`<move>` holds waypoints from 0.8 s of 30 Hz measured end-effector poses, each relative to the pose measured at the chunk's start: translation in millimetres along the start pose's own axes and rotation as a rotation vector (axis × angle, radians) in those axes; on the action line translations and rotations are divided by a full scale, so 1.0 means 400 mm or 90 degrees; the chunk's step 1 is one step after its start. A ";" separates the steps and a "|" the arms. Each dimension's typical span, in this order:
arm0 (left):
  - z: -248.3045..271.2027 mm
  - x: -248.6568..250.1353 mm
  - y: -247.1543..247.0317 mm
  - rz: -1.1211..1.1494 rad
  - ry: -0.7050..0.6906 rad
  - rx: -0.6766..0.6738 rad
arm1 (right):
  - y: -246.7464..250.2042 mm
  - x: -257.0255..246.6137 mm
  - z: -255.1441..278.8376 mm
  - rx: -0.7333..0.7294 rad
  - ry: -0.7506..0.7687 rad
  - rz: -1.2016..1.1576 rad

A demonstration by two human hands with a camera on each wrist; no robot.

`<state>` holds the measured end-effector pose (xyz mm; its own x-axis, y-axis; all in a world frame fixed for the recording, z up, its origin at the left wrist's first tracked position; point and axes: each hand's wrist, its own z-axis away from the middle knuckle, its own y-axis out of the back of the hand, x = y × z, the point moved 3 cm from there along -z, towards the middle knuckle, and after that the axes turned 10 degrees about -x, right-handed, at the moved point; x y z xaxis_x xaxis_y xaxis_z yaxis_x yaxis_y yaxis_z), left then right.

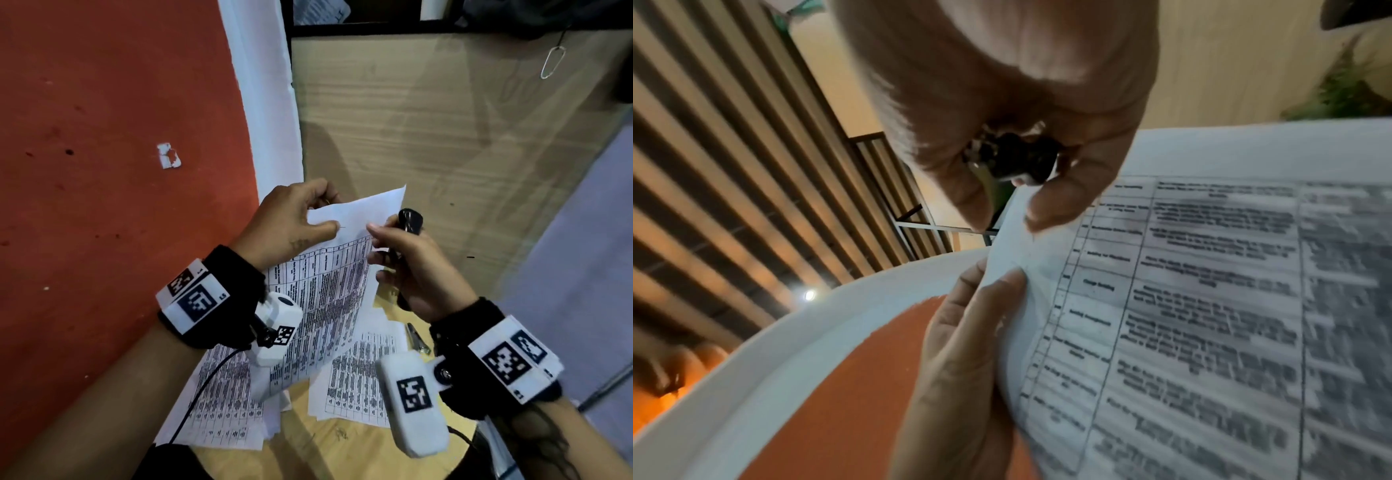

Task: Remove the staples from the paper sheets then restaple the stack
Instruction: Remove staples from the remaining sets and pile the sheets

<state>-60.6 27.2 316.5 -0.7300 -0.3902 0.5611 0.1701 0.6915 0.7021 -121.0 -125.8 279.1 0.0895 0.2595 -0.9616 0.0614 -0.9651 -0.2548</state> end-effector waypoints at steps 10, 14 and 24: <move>0.008 0.020 -0.010 -0.051 -0.045 -0.002 | -0.025 -0.005 -0.041 0.026 -0.058 -0.004; 0.007 0.016 -0.008 -0.058 -0.038 0.009 | -0.033 -0.003 -0.042 0.018 -0.060 -0.016; 0.007 -0.010 0.007 0.003 0.029 0.059 | -0.048 0.018 -0.036 0.237 0.250 0.151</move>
<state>-59.1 32.2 315.0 -0.6985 -0.4117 0.5853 0.1101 0.7463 0.6564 -107.0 -104.9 278.3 0.4236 -0.0400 -0.9050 -0.3516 -0.9280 -0.1236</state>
